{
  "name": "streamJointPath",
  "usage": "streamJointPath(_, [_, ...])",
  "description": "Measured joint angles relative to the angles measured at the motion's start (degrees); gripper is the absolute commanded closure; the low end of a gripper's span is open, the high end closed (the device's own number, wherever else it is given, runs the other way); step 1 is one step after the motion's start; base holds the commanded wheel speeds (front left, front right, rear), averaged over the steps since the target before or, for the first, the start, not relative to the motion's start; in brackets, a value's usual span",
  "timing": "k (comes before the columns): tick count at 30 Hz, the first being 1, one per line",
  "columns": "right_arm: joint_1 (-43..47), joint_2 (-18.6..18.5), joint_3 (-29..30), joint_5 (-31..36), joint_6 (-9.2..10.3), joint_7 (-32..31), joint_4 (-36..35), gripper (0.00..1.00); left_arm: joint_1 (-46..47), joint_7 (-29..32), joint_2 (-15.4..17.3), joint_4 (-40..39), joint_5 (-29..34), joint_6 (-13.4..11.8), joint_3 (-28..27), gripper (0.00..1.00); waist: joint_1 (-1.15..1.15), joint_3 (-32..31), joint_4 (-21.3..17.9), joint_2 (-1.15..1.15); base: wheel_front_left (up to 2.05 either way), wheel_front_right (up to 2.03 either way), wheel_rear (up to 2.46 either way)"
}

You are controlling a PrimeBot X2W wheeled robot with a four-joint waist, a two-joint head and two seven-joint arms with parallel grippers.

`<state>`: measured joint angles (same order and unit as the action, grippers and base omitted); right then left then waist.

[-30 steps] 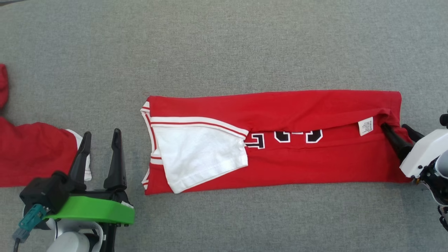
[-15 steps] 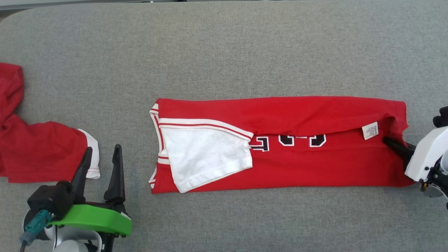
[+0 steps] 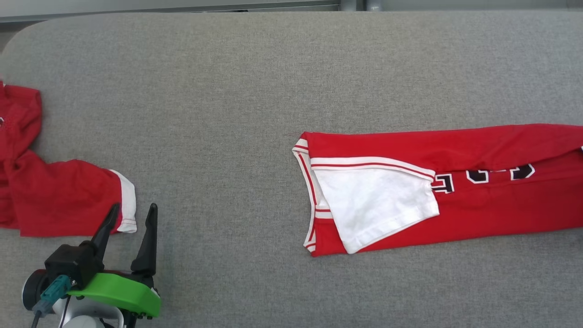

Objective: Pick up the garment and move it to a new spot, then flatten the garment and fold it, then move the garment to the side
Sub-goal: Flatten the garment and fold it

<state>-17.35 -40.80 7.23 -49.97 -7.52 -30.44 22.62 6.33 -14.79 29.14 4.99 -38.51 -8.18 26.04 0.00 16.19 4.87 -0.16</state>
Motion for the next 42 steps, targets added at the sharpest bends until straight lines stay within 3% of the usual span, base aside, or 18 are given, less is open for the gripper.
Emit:
streamJointPath(5, [0.1, 2.8, -2.2, 1.6, 0.04, -1.1, -8.2, 1.00, -0.3, -0.2, -2.8, 1.1, 2.5, 1.5, -3.0, 0.00, 0.00, -1.3, 0.2, 0.00, 0.00, 0.00, 0.00])
streamJointPath(10, [-0.6, 8.2, -11.7, 2.1, 0.04, -2.7, -18.4, 1.00, -1.7, -0.2, -6.0, 2.2, 4.4, 3.3, -4.6, 0.00, 0.00, -2.2, 0.0, 0.00, 0.00, 0.00, 0.00])
streamJointPath(14, [-1.4, 13.1, -21.2, 4.7, 0.04, -4.1, -21.7, 1.00, -1.7, -0.2, -7.9, 3.0, 6.1, 4.7, -5.3, 0.00, 0.00, -2.1, -0.2, 0.00, 0.00, 0.00, 0.00])
streamJointPath(18, [-4.5, 17.7, -28.8, 6.7, 0.04, -4.0, -20.6, 1.00, -0.9, -0.2, -9.1, 4.3, 7.1, 6.0, -5.6, 0.00, 0.00, -1.4, -0.3, 0.00, 0.00, 0.00, 0.00])
streamJointPath(23, [-8.9, 22.5, -34.1, 9.2, 0.04, -0.5, -16.3, 1.00, 0.9, -0.2, -10.6, 5.5, 8.5, 7.5, -5.8, 0.00, 0.00, -0.4, 0.0, 0.00, 0.00, 0.00, 0.00])
streamJointPath(33, [-14.8, 28.8, -38.7, 12.8, 0.04, 4.3, -8.3, 1.00, 1.0, -0.2, -12.4, 7.9, 10.3, 9.4, -6.5, 0.00, 0.00, -0.3, 0.4, 0.00, 0.00, 0.00, 0.00])
streamJointPath(42, [-17.5, 31.7, -41.6, 14.9, 0.04, 4.4, -4.2, 1.00, 1.0, -0.2, -13.5, 9.1, 11.1, 10.7, -7.8, 0.00, 0.00, -0.6, 0.3, 0.00, 0.00, 0.00, 0.00])
